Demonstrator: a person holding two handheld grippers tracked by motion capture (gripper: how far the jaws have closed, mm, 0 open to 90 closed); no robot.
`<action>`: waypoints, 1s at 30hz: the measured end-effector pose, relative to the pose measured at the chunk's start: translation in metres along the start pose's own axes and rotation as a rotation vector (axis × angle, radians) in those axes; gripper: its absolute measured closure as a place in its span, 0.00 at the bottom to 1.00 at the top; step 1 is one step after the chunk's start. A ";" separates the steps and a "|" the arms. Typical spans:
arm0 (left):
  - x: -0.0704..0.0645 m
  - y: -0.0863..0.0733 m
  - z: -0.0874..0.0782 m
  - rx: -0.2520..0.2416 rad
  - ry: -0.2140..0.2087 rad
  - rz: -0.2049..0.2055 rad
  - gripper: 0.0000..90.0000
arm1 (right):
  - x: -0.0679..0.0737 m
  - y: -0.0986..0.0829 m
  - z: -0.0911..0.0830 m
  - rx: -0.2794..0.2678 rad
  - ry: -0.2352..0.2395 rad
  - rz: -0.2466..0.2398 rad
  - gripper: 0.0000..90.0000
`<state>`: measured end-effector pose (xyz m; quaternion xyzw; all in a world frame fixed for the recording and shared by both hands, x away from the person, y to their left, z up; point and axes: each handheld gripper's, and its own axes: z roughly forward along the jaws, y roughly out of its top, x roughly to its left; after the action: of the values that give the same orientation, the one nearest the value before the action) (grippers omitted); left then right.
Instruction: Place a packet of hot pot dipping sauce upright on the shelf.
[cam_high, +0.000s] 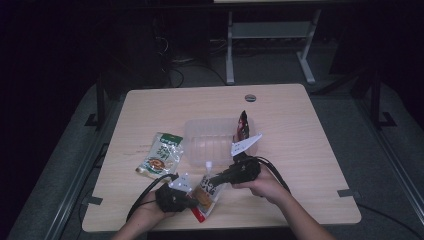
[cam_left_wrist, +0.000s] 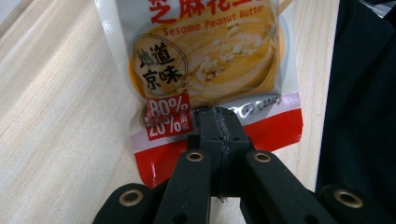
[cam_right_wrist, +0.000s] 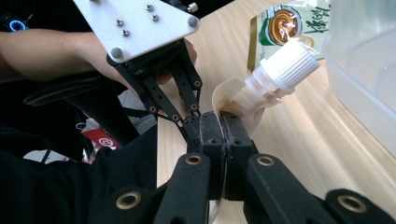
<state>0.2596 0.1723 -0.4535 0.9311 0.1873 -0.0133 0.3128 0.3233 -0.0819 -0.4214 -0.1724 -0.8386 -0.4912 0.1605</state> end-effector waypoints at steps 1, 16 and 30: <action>0.000 0.000 0.000 0.004 0.001 0.002 1.00 | 0.000 0.000 0.000 -0.002 -0.007 -0.009 0.99; 0.006 -0.004 -0.007 -0.043 0.013 -0.021 0.98 | 0.011 0.004 -0.004 -0.076 0.070 -0.010 0.99; 0.007 -0.010 -0.029 -0.146 0.054 -0.033 0.69 | 0.017 0.012 -0.021 -0.147 0.023 -0.019 1.00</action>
<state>0.2599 0.1991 -0.4366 0.9025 0.2114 0.0205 0.3746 0.3158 -0.0926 -0.3958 -0.1698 -0.8001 -0.5548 0.1525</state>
